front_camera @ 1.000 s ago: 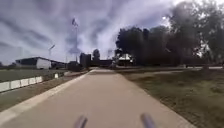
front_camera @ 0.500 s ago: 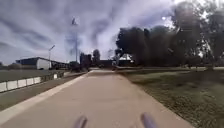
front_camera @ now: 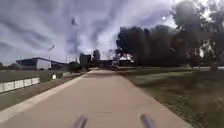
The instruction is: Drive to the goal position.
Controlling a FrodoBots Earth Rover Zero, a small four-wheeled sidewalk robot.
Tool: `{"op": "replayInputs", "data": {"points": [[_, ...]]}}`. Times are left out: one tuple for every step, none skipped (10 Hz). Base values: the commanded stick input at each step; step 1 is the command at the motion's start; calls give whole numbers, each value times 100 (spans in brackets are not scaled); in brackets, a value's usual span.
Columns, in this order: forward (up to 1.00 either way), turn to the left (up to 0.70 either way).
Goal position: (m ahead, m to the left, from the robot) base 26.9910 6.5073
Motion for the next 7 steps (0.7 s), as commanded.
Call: {"op": "replayInputs", "data": {"points": [[100,0],[100,0],[100,0],[100,0],[100,0],[100,0],[100,0]]}}
